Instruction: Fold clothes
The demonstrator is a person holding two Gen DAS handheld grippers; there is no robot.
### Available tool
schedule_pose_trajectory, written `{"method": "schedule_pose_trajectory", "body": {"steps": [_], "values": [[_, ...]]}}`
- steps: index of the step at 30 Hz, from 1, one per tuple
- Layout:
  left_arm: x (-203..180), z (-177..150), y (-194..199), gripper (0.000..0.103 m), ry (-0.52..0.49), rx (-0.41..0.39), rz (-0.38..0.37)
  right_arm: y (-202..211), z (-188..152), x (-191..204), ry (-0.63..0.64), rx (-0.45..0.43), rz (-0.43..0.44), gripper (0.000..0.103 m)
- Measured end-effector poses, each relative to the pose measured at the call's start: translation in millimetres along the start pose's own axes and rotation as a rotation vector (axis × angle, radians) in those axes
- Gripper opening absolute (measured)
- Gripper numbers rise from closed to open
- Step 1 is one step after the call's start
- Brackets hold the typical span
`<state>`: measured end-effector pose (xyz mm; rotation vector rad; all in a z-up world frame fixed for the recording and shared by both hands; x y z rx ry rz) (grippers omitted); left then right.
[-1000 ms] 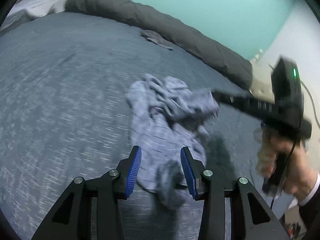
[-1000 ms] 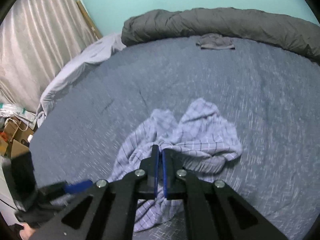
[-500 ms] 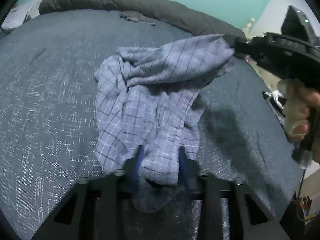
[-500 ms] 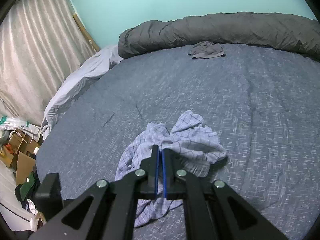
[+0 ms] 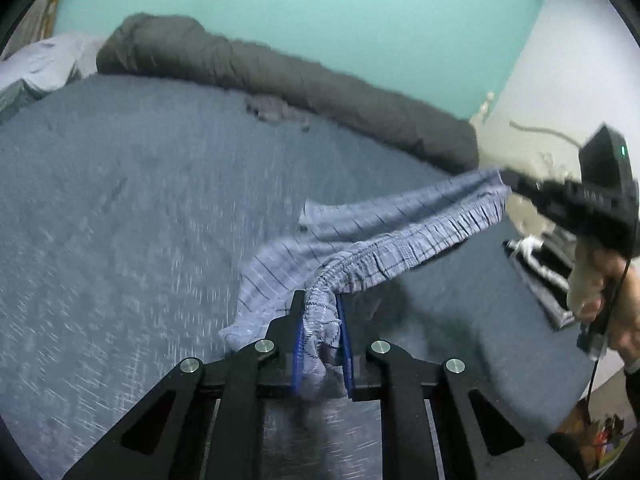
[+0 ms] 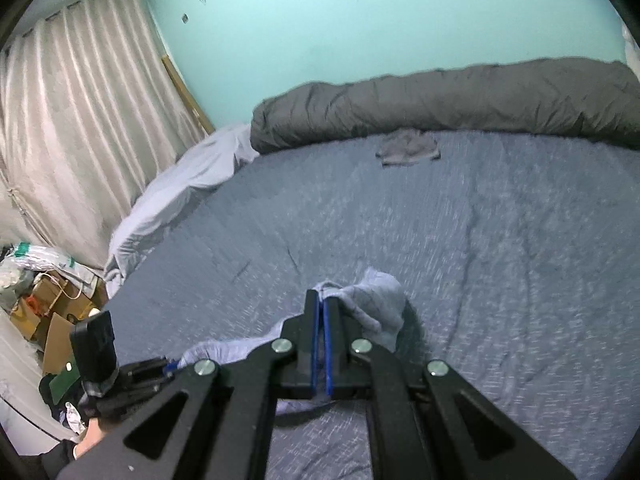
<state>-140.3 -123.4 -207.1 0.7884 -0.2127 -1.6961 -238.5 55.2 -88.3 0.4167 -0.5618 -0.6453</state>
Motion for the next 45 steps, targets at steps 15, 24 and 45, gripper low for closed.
{"method": "schedule_pose_trajectory", "body": {"steps": [15,24,45], "values": [[-104,77,68,0.015,-0.195,-0.012,-0.103,145,28,26,0.027,-0.102,-0.007,0.001],[-100,27,-8,0.015,-0.167,0.116,-0.12,87,-45,-38,-0.07,0.035,-0.084,0.001],[-3,-12,-155,0.015,0.058,0.143,-0.075,-55,-118,-163,-0.39,0.048,-0.073,0.049]]}}
Point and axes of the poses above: each gripper's, at about its wrist camera, not at the fingertips, and y roughly against the way its jaws point, x to its left, z to its top, the point moved 7 cm from there along -y, roughly the way its jaws point, and after that the axes turned 2 degrees about -x, right-handed, at the moved point
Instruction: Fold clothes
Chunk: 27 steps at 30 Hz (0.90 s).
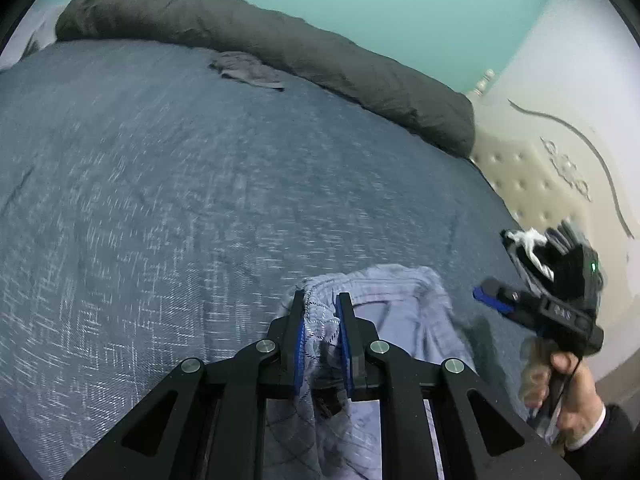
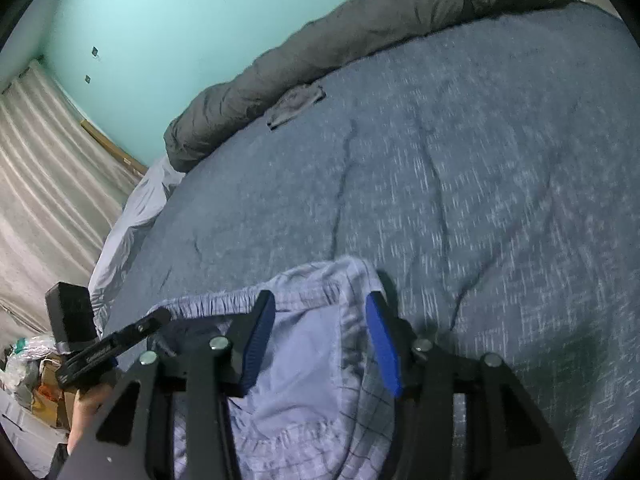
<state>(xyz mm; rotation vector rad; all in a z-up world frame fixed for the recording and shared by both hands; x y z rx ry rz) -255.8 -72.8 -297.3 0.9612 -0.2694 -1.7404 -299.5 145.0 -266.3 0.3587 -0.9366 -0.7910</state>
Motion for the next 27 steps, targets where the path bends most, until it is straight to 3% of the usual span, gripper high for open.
{"method": "schedule_pose_trajectory", "body": {"steps": [6,11,15,22,23,27], "values": [[4,-10,-7,0.015,-0.01,0.003,0.026,-5,-16,0,0.009,0.01,-0.01,0.05],[0,-11,1,0.015,-0.018,-0.019,0.045,-4,-31,18,0.119,0.048,-0.051,0.05],[3,-9,1,0.015,0.004,-0.023,0.049,2,-41,32,0.171,0.066,-0.033,0.05],[3,-5,1,0.015,0.026,-0.034,0.047,-6,-55,14,0.15,0.131,-0.1,0.048],[3,-4,0,0.015,0.027,-0.034,0.049,-8,-58,12,0.157,0.146,-0.107,0.046],[7,-4,-2,0.015,0.04,-0.032,0.052,-14,-63,3,0.149,0.176,-0.093,0.013]]}}
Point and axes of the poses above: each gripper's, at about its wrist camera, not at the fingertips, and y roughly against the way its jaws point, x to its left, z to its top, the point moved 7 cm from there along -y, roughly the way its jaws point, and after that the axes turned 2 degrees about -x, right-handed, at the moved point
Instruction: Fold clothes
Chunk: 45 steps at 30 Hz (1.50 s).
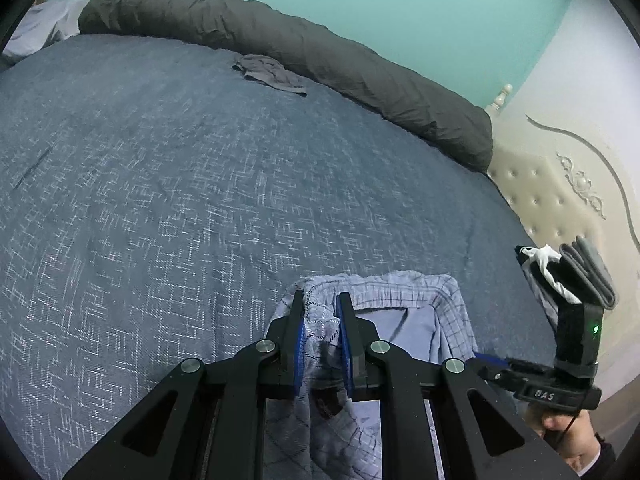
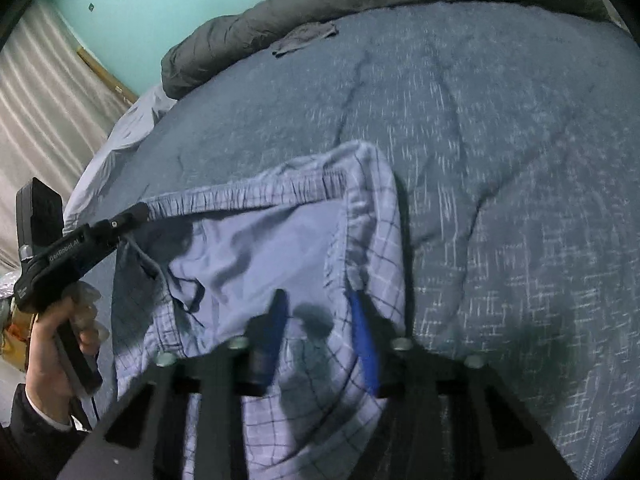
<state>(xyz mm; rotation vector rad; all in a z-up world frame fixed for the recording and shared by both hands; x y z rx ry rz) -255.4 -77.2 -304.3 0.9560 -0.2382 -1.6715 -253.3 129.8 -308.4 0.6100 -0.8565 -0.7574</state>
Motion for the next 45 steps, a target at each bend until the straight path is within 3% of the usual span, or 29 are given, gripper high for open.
{"method": "schedule_pose_trajectory", "body": {"steps": [1,3,9,15,20,24,26,27,30,36,40,45], "values": [[1,0,-1,0.015,0.007,0.001,-0.002,0,0,-2,0.002,0.001,0.001,0.007],[3,-1,-3,0.015,0.014,0.006,-0.002,1,3,-5,0.0,-0.005,0.004,0.004],[4,1,-4,0.016,0.028,0.007,-0.016,29,31,-27,-0.113,-0.099,0.092,0.003],[-5,2,-9,0.016,0.048,0.019,-0.056,56,57,-65,-0.151,-0.198,0.035,0.003],[-21,-2,-18,0.016,0.044,0.046,-0.092,59,62,-91,-0.171,-0.209,-0.016,0.003],[-26,-5,-23,0.021,0.032,0.058,-0.093,53,60,-95,-0.209,-0.185,-0.061,0.007],[-25,-3,-22,0.024,0.041,0.052,-0.087,54,60,-94,-0.219,-0.184,-0.074,0.027],[-24,-1,-20,0.027,0.047,0.043,-0.083,57,61,-91,-0.22,-0.189,-0.062,0.043],[-18,7,-12,0.037,0.058,0.016,-0.069,62,65,-75,-0.197,-0.182,-0.019,0.044],[-3,16,-3,0.038,0.083,-0.02,-0.029,41,45,-42,-0.134,-0.039,-0.001,0.044],[2,18,-1,0.038,0.096,-0.032,-0.015,26,26,-36,-0.117,0.059,-0.061,0.044],[3,16,-3,0.038,0.098,-0.03,-0.01,19,13,-32,-0.06,0.077,-0.1,0.045]]}}
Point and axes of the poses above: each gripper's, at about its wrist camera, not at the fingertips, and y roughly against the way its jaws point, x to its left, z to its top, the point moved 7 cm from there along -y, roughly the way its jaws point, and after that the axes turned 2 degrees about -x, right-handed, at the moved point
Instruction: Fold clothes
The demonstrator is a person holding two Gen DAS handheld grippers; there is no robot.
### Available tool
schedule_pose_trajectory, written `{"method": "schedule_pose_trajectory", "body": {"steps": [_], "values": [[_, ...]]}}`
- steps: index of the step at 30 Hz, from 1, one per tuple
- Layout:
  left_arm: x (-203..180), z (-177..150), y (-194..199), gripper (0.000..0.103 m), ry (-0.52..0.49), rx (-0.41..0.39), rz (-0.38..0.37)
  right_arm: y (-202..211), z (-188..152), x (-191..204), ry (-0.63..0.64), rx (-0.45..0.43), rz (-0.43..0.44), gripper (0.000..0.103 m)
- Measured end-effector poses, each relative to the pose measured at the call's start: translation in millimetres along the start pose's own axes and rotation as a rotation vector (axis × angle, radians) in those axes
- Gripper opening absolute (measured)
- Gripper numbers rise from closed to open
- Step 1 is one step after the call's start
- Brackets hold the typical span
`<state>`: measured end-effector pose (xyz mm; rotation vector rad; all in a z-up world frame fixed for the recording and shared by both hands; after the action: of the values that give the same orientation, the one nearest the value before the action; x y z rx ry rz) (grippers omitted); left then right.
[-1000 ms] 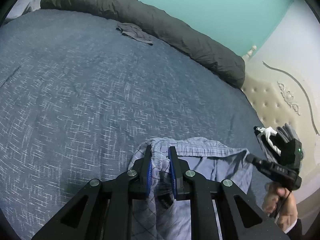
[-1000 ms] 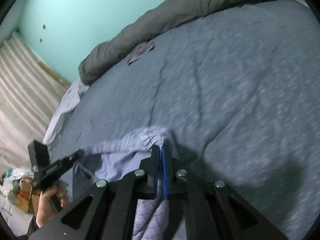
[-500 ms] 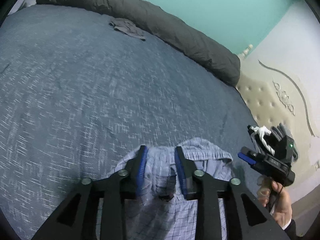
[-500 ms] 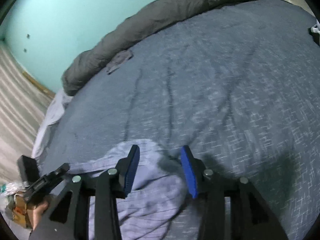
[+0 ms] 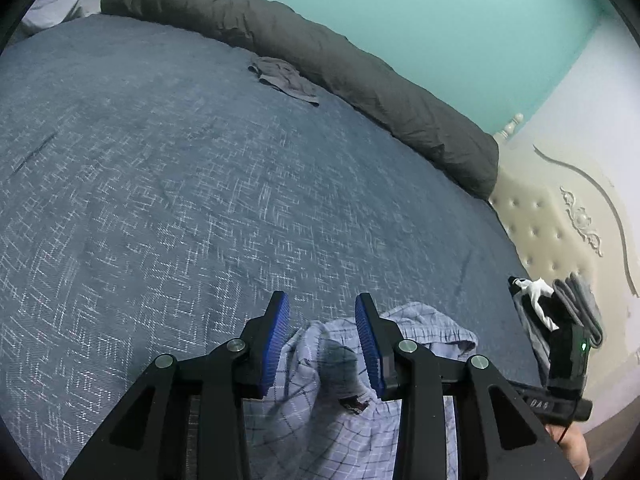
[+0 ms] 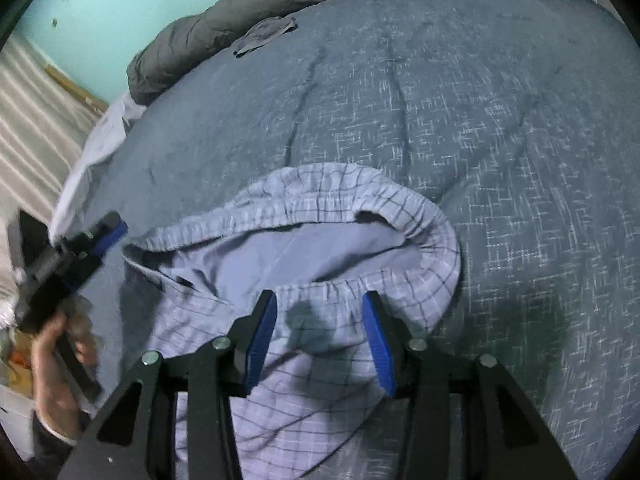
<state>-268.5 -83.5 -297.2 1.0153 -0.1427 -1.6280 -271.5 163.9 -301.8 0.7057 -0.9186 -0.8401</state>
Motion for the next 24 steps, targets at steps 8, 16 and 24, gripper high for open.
{"method": "schedule_pose_trajectory", "body": {"steps": [8,16,24], "values": [[5,1,-5,0.038,0.009,0.004,0.014,-13,-15,-2,0.075,-0.004,0.009,0.011],[7,0,-6,0.038,0.009,0.008,0.014,4,-4,-2,0.08,-0.063,0.038,0.001],[9,2,-4,0.038,0.015,-0.002,0.022,14,1,3,0.098,-0.103,0.024,0.001]]}}
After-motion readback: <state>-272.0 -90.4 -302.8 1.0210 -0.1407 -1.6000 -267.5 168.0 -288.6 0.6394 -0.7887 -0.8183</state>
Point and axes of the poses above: each gripper's, at about its wrist camera, not at the fingertips, and y roughly against the way its jaws point, x to its left, z to its top, the point moved 7 cm from there along -y, roughly the way its jaws point, and after that the axes turned 2 degrees about -x, right-handed, at the moved point
